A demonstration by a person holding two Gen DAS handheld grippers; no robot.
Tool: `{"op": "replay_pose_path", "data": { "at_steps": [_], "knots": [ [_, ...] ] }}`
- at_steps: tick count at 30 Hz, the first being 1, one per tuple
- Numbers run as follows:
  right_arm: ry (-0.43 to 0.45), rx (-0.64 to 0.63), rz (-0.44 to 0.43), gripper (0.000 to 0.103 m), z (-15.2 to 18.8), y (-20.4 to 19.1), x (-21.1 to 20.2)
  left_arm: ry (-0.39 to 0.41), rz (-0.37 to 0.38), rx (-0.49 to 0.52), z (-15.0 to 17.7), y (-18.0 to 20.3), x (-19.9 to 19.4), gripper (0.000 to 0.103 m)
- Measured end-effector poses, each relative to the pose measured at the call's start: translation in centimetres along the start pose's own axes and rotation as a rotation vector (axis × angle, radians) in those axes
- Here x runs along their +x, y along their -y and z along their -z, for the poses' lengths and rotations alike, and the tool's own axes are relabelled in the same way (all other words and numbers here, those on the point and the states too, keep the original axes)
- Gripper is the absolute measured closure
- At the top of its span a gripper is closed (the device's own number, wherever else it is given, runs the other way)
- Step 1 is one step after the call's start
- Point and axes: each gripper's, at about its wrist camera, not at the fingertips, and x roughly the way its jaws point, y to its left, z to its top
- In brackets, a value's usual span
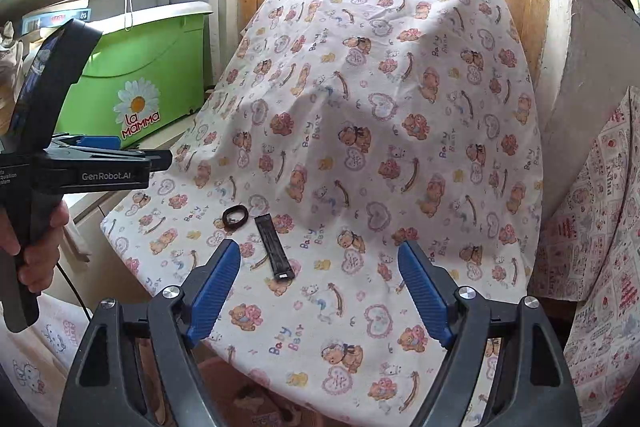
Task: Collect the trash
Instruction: 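Move both open tools up toward the black ring and strip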
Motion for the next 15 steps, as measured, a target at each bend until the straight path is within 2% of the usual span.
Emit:
{"op": "replay_pose_path", "data": {
  "at_steps": [6, 9, 15],
  "knots": [
    [-0.039, 0.062, -0.046, 0.020, 1.2, 0.8, 2.9, -0.087, 0.011, -0.076, 1.4, -1.8, 2.8, 0.016],
    [-0.066, 0.060, -0.056, 0.020, 1.6, 0.7, 4.3, -0.092, 0.018, -0.130, 1.1, -3.1, 2.8, 0.016],
    [-0.117, 0.086, -0.093, 0.020, 1.9, 0.7, 6.7, -0.048, -0.041, -0.060, 0.5, -2.7, 2.0, 0.016]
  ]
}}
